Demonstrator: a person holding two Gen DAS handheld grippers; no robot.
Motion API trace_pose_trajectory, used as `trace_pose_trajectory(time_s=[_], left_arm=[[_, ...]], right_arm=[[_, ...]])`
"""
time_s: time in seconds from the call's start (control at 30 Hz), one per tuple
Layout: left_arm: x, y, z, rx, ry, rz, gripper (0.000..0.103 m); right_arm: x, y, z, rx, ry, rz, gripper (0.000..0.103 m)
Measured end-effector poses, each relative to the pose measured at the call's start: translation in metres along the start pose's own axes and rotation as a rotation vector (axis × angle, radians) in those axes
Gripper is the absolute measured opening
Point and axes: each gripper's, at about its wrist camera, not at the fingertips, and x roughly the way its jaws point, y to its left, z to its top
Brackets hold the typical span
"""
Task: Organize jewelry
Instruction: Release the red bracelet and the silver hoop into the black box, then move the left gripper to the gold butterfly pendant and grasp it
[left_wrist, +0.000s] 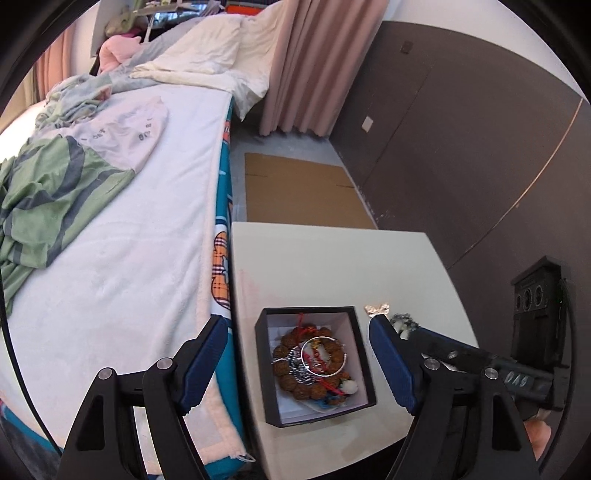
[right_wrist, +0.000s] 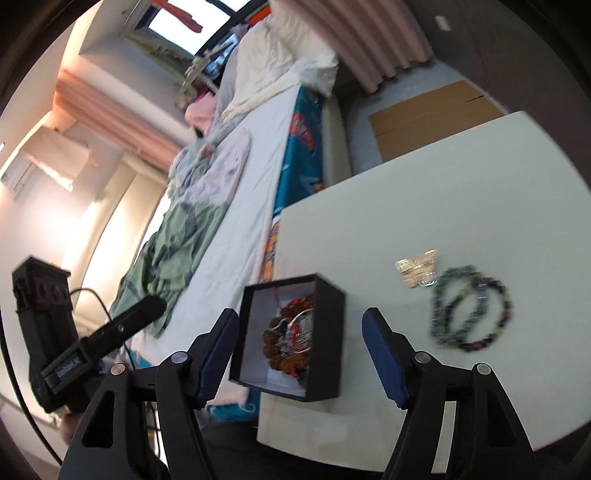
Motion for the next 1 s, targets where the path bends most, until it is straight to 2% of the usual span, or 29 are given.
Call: trace_pose_trajectory(time_s=[0.13, 0.27, 0.53, 0.9, 1.0], left_arm=[[-0.002, -0.013, -0.001, 0.028, 0.001, -0.010, 0.079], [-0.001, -0.029, -0.001, 0.062, 0.000, -0.013, 0.079], [0.016, -0.066, -0.003, 0.135, 0.043, -0.035, 0.079], [0.081, -0.113, 0.006, 0.226, 0.160, -0.023, 0.079], [0.101, -0.123, 0.008, 0.248, 0.213, -0.017, 0.078]], right_arm=[[-0.035, -0.017, 0.002, 0.033, -0.082, -0.068, 0.080], [-0.059, -0.036, 0.003, 0.064, -0.119, -0.122, 0.081], [-0.074, -0.080, 0.006, 0.176, -0.111, -0.168, 0.081], [-0.078, -0.112, 0.007, 0.202, -0.092, -0.167, 0.081], [-0.077, -0.122, 0.008, 0.215, -0.093, -0.161, 0.081]])
